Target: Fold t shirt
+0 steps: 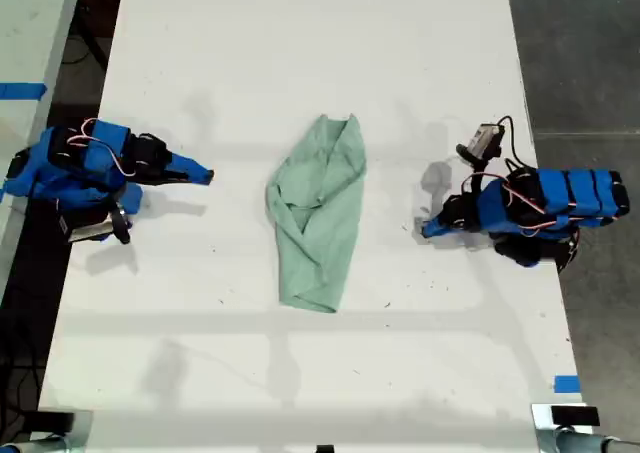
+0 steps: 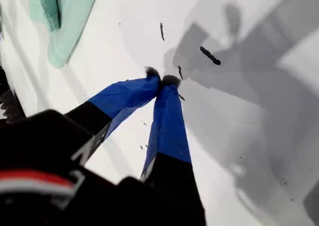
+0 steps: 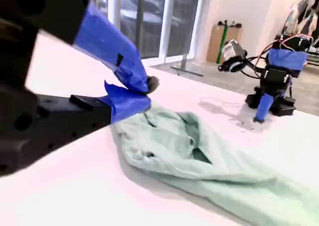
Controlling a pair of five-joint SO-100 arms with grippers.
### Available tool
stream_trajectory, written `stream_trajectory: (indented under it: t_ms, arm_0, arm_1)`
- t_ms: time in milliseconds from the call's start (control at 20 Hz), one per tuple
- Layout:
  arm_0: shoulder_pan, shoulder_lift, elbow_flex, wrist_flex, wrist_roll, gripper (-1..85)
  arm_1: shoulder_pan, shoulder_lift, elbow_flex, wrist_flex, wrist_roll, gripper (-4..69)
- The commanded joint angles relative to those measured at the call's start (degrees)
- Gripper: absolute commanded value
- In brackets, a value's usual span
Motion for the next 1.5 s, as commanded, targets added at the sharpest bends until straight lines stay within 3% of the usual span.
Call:
stream_trajectory:
  t_ms: [0, 100, 800, 950, 1450]
  arm_0:
    - [1.4, 5.3, 9.8, -3.2, -0.4, 0.0]
    - [-1.1, 5.1, 13.7, -2.9, 2.5, 0.0]
    - [0.0, 5.1, 14.3, -1.1, 0.5, 0.0]
    - [0.0, 5.1, 14.3, -1.0, 0.3, 0.0]
    - [0.0, 5.1, 14.3, -0.7, -0.3, 0.0]
  arm_1:
    - [0.3, 0.9, 2.5, 0.0, 0.1, 1.4]
    - [0.2, 0.9, 2.5, 0.0, 0.2, 1.3]
    - [0.0, 0.9, 2.5, 0.0, 0.7, 5.3]
    - [-0.1, 0.9, 2.5, 0.0, 0.9, 1.3]
    - [-0.6, 0.9, 2.5, 0.0, 1.4, 1.3]
